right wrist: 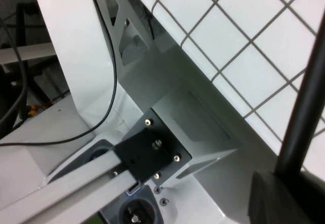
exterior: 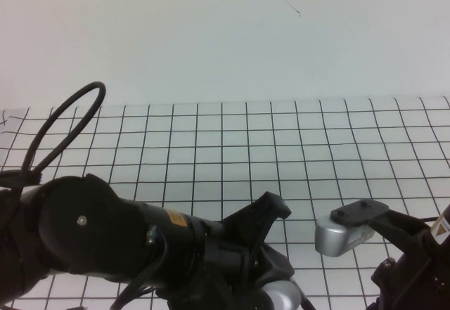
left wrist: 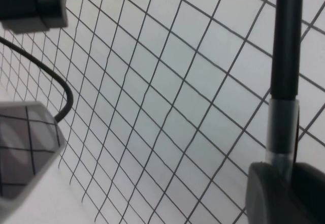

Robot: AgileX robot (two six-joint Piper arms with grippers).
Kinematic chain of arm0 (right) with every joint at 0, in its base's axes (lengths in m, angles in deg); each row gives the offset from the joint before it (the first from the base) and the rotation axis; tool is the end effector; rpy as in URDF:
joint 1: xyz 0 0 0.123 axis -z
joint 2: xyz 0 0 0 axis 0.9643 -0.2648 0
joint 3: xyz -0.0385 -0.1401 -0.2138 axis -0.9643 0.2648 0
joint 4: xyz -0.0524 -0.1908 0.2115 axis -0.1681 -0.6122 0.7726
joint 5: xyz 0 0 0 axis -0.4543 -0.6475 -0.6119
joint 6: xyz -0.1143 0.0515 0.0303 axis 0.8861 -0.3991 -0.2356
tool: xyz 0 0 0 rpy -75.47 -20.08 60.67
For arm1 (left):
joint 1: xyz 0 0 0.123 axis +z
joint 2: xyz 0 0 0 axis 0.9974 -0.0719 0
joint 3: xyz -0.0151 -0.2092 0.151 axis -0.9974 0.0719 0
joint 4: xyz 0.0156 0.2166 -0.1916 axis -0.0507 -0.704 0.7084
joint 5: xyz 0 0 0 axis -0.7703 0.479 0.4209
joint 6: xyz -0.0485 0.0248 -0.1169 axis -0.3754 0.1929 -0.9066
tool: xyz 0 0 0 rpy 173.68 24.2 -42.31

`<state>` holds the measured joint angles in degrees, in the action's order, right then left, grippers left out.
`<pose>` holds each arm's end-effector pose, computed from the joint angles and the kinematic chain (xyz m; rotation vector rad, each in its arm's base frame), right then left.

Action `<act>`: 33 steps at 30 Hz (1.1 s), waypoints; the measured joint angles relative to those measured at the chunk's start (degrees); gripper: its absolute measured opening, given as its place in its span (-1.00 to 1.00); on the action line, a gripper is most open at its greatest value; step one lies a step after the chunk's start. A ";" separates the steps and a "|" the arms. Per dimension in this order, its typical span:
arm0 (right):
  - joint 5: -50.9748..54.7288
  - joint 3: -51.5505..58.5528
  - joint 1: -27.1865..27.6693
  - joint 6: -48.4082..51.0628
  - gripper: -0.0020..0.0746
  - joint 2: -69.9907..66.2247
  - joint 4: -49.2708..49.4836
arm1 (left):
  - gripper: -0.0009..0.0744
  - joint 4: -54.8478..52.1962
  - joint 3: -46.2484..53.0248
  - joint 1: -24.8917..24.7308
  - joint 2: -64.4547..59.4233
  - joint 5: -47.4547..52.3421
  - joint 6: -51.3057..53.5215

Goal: Cap the pen
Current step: Put the cap on the pen

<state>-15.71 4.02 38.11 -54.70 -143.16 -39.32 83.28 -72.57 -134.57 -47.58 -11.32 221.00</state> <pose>0.1853 0.2240 0.2030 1.0515 -2.7706 -0.8833 0.1889 -0.2845 0.2184 2.1851 0.4644 0.0468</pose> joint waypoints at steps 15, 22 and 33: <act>-8.57 -0.08 0.00 0.00 -0.96 0.00 0.00 | -0.86 -0.86 0.00 0.19 0.00 -1.22 -4.95; -8.19 -0.08 0.00 -0.10 -0.96 0.00 0.00 | -0.89 -0.27 0.00 0.19 0.00 -1.00 -19.30; -9.21 -0.08 0.00 -0.60 -0.96 0.00 -2.46 | -0.65 -0.24 0.00 -0.22 0.35 -5.91 -34.36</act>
<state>-24.92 3.93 38.11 -55.30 -143.16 -41.78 83.04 -72.57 -134.79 -47.23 -17.23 186.65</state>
